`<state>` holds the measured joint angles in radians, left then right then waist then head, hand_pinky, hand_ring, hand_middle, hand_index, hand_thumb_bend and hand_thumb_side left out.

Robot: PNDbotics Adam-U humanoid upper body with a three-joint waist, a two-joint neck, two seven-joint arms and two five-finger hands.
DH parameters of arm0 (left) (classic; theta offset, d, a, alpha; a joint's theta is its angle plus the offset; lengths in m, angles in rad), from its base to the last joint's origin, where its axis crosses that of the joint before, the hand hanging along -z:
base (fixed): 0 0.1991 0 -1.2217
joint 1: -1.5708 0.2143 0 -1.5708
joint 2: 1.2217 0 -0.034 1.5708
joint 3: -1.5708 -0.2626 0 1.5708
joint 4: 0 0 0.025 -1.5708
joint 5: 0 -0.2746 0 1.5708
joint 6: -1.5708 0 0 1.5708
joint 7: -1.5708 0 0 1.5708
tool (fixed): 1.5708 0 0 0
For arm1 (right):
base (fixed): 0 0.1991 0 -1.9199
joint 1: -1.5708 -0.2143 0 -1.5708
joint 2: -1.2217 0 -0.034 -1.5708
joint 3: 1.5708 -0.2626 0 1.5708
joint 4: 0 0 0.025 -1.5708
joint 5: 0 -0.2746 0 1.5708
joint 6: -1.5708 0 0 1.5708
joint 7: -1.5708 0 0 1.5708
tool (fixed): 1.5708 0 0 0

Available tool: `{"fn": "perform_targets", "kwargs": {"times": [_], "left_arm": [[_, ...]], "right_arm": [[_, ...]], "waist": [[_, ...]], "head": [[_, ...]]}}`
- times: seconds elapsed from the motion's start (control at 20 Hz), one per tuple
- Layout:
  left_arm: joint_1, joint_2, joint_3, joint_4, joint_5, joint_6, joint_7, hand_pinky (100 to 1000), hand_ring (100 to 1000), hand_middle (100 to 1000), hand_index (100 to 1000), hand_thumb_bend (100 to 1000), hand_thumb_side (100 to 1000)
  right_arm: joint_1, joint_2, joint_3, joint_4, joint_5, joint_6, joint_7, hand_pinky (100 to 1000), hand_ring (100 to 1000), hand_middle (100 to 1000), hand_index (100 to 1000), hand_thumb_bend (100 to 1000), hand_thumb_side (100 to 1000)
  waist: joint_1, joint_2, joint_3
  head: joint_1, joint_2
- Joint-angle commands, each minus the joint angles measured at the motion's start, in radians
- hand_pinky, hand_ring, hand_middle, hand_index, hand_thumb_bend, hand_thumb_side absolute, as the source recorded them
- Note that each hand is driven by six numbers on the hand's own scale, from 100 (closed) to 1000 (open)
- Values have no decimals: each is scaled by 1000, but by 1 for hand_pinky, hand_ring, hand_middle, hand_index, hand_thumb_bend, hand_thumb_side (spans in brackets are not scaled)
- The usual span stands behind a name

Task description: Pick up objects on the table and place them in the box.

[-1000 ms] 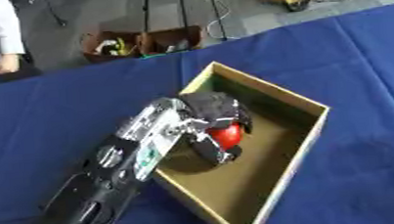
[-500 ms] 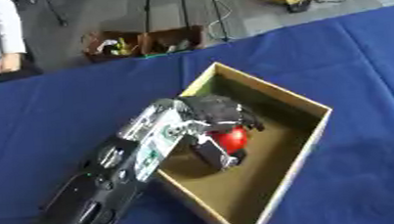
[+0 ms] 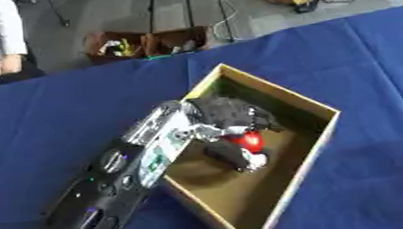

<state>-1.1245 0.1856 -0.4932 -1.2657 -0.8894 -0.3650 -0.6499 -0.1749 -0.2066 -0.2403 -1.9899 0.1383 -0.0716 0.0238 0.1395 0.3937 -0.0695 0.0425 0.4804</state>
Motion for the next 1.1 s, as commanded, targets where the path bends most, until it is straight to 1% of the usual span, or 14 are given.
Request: {"fn": "perform_targets", "kwargs": {"times": [0.05, 0.1, 0.2, 0.3, 0.35, 0.45, 0.55, 0.6, 0.65, 0.75, 0.8, 0.95, 1.05, 1.1], "left_arm": [[-10, 33, 33, -86, -6, 6, 23, 1000, 1000, 930, 1000, 100, 896], [-8, 41, 42, -119, 0, 12, 29, 1000, 1000, 923, 1000, 100, 878], [0, 61, 62, -191, 35, 27, 32, 1000, 1000, 916, 1000, 100, 874], [14, 87, 94, -284, 122, 55, 28, 1000, 1000, 906, 1000, 100, 873], [24, 104, 113, -341, 190, 77, 29, 937, 1000, 879, 1000, 100, 848], [51, 139, 153, -457, 390, 122, 77, 779, 933, 842, 1000, 100, 806], [77, 167, 189, -530, 593, 168, 147, 657, 853, 784, 1000, 100, 887], [91, 180, 207, -554, 699, 192, 194, 652, 849, 781, 1000, 100, 893], [103, 193, 222, -573, 791, 217, 230, 631, 837, 774, 1000, 100, 919], [129, 213, 251, -610, 937, 256, 276, 597, 818, 761, 1000, 100, 916], [142, 222, 265, -630, 994, 274, 293, 577, 805, 750, 1000, 100, 905], [178, 237, 306, -687, 1106, 323, 341, 567, 800, 747, 1000, 100, 907], [185, 243, 316, -711, 1137, 347, 351, 567, 800, 747, 1000, 100, 907], [187, 244, 319, -718, 1144, 354, 354, 547, 777, 724, 988, 100, 916]], "right_arm": [[-1, -7, -6, -10, -2, 2, -2, 873, 783, 574, 662, 100, 882], [-1, -7, -6, -10, -2, 2, -2, 872, 782, 574, 662, 100, 879], [-1, -8, -7, -10, -2, 1, -3, 872, 782, 574, 662, 100, 878], [-2, -8, -9, -10, -2, 0, -6, 872, 782, 574, 662, 100, 877], [-2, -8, -10, -10, -3, -1, -7, 872, 782, 574, 662, 100, 873], [-3, -8, -12, -10, -3, -2, -11, 872, 782, 574, 663, 100, 871], [-4, -8, -13, -10, -5, -3, -14, 871, 781, 574, 662, 100, 865], [-5, -7, -14, -10, -7, -4, -15, 871, 781, 574, 662, 100, 864], [-6, -7, -14, -10, -8, -6, -16, 871, 781, 574, 662, 100, 859], [-7, -6, -15, -10, -12, -8, -19, 870, 780, 574, 662, 100, 851], [-8, -6, -16, -10, -14, -9, -20, 869, 780, 574, 662, 100, 847], [-9, -5, -17, -10, -19, -13, -24, 869, 779, 574, 662, 100, 843], [-8, -5, -17, -10, -20, -14, -25, 869, 779, 574, 662, 100, 843], [-9, -5, -18, -10, -21, -15, -26, 866, 777, 573, 661, 100, 831]], "waist": [[-14, -27, 4], [-14, -27, 6], [-15, -27, 11], [-17, -26, 16], [-18, -25, 19], [-21, -25, 26], [-26, -24, 32], [-29, -24, 35], [-32, -24, 37], [-39, -24, 42], [-42, -24, 44], [-50, -24, 50], [-51, -24, 51], [-52, -24, 51]], "head": [[-4, -2], [-7, 2], [-14, 10], [-23, 20], [-30, 26], [-44, 33], [-52, 37], [-54, 38], [-55, 38], [-57, 36], [-57, 34], [-58, 31], [-58, 30], [-58, 30]]}}
